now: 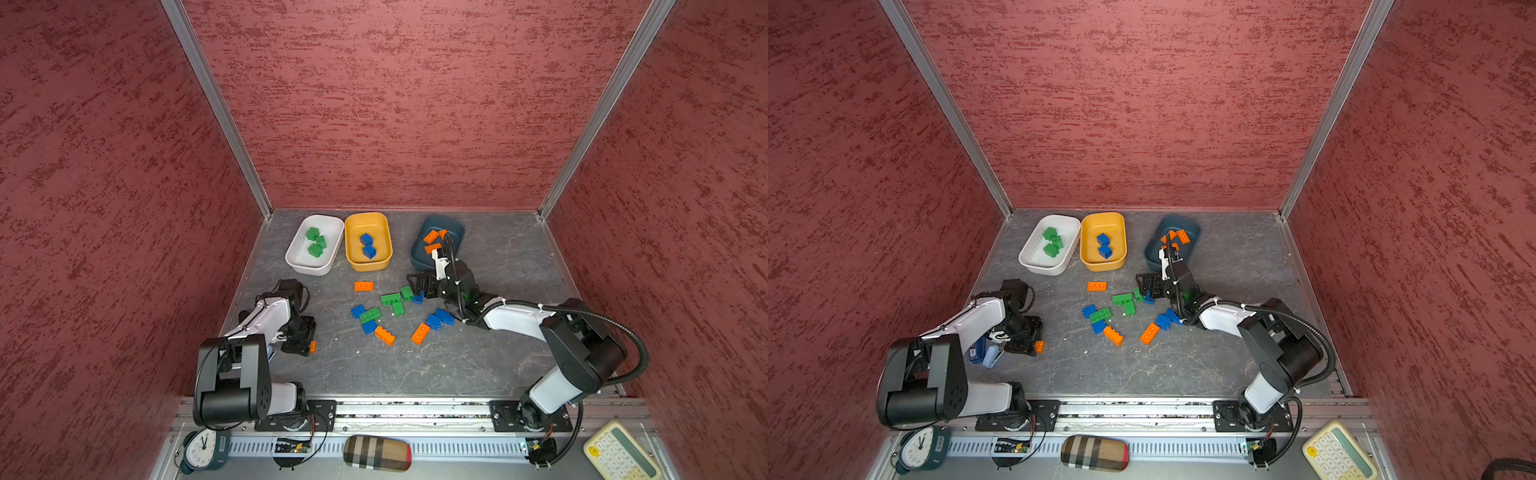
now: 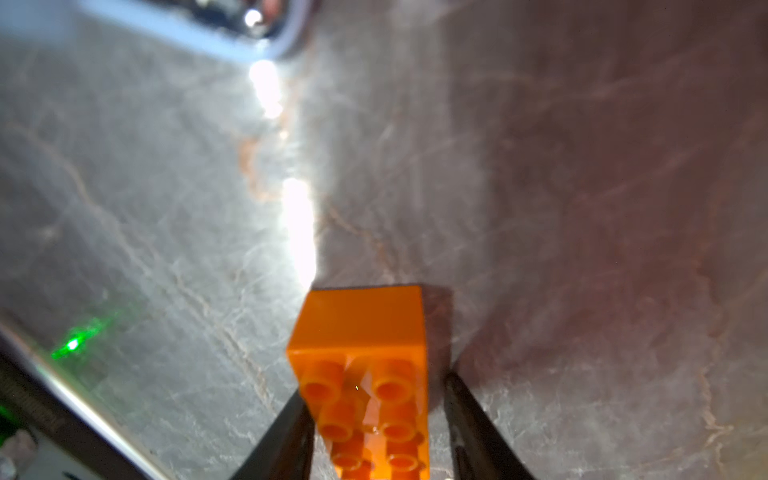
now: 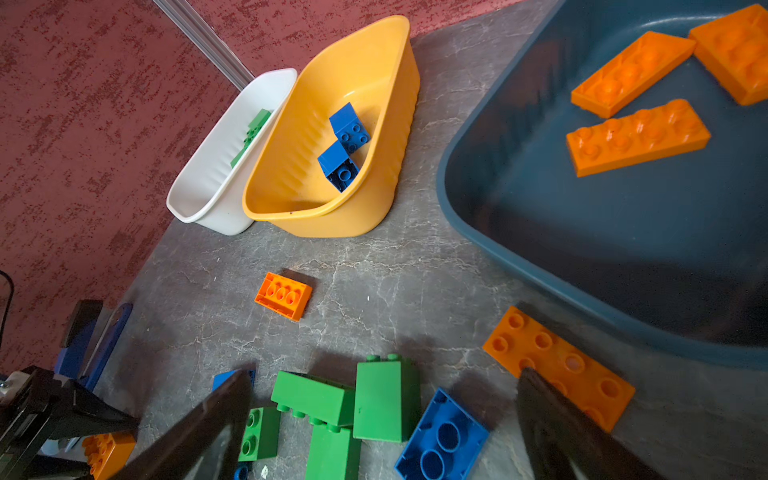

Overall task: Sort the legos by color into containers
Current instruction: 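Move the left gripper to the orange brick nearest the robot, then grasp the orange brick with left gripper and lift it toward right gripper, then close right gripper on the orange brick while left gripper releases it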

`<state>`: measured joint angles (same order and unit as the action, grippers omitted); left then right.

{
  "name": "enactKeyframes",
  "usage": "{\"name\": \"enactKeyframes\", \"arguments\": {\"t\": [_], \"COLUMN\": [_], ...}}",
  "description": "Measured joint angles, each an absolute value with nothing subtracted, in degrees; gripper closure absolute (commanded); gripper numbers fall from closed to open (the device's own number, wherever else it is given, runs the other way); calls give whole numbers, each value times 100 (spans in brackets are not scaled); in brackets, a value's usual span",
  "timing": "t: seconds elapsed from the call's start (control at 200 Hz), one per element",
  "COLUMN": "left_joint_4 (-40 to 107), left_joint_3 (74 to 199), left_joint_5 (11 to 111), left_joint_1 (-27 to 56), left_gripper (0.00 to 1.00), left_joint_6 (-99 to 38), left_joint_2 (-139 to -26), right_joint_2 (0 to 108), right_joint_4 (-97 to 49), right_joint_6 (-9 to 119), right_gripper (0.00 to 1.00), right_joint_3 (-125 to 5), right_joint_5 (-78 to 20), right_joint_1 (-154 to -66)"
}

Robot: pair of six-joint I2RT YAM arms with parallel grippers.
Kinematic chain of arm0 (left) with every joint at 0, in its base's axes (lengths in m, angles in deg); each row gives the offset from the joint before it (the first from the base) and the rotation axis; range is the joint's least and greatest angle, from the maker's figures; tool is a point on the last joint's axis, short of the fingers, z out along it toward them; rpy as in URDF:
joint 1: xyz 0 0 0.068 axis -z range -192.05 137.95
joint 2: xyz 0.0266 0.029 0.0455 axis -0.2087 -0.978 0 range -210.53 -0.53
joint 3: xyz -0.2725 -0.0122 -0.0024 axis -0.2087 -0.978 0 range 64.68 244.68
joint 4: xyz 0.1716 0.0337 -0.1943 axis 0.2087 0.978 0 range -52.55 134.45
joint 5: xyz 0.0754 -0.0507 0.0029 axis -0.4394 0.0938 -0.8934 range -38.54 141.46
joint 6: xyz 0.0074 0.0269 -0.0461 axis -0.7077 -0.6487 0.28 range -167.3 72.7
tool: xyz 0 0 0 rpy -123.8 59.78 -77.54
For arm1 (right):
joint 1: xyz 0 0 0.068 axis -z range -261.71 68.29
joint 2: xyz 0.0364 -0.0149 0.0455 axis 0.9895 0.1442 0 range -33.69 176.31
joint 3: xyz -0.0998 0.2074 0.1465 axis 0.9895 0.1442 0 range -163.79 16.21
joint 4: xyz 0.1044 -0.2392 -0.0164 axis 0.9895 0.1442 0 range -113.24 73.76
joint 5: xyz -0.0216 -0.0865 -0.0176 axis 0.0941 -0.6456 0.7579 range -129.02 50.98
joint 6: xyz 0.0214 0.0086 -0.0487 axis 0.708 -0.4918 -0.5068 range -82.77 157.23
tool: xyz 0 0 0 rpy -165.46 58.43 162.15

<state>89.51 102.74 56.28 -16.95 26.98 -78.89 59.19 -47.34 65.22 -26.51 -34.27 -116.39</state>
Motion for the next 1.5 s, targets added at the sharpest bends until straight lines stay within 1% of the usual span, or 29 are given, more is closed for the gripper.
{"name": "enactKeyframes", "arguments": {"t": [0.105,0.195,0.26,0.296,0.391,0.471,0.571,0.641,0.711,0.771,0.907,1.087,1.192,1.252,1.327,1.498], "left_joint_4": [8887,8970,8949,8826,8262,7864,7405,7134,6946,6813,6308,5694,5451,5318,5270,5283], "left_joint_3": [10314,10482,10731,10832,11074,11258,11498,11684,11962,12250,12744,12917,13063,13070,13105,13339], "left_joint_5": [5606,5538,5479,5496,5671,5770,5916,6104,6261,6417,6884,7374,7619,7704,7710,7783], "left_joint_1": [-1497,-1306,-1153,-1077,-769,-452,-122,51,232,444,1052,1629,1699,1716,1747,1861], "left_gripper": [73,85,93,95,94,90,90,92,92,100,100,99,99,99,100,100], "left_joint_6": [2703,2631,2360,2148,1350,707,-64,-585,-1122,-1599,-2744,-4134,-4707,-4947,-5192,-5518], "left_joint_2": [-7889,-7883,-7843,-7798,-7594,-7439,-7345,-7384,-7548,-7784,-8313,-8702,-8877,-8895,-8914,-9122], "right_joint_2": [5919,5914,5901,5890,5812,5720,5589,5488,5429,5416,5409,5409,5409,5409,5409,5479], "right_joint_4": [-4697,-4703,-4699,-4697,-4644,-4589,-4568,-4528,-4419,-4373,-4249,-4207,-4181,-4176,-4185,-4329], "right_joint_6": [6517,6513,6526,6535,6581,6681,6848,6990,7103,7245,7497,7741,7783,7800,7842,7879], "right_gripper": [1,1,1,1,1,1,1,1,2,3,5,17,32,38,42,47], "right_joint_3": [-2699,-2736,-2736,-2736,-2736,-2738,-2738,-2751,-2854,-3009,-3392,-3691,-3687,-3687,-3687,-3689], "right_joint_5": [-3431,-3438,-3460,-3460,-3410,-3230,-2961,-2745,-2518,-2290,-1821,-1115,-813,-743,-614,-267], "right_joint_1": [-11645,-11649,-11649,-11647,-11632,-11553,-11357,-11180,-11031,-10928,-10823,-10821,-10823,-10823,-10823,-10849]}}
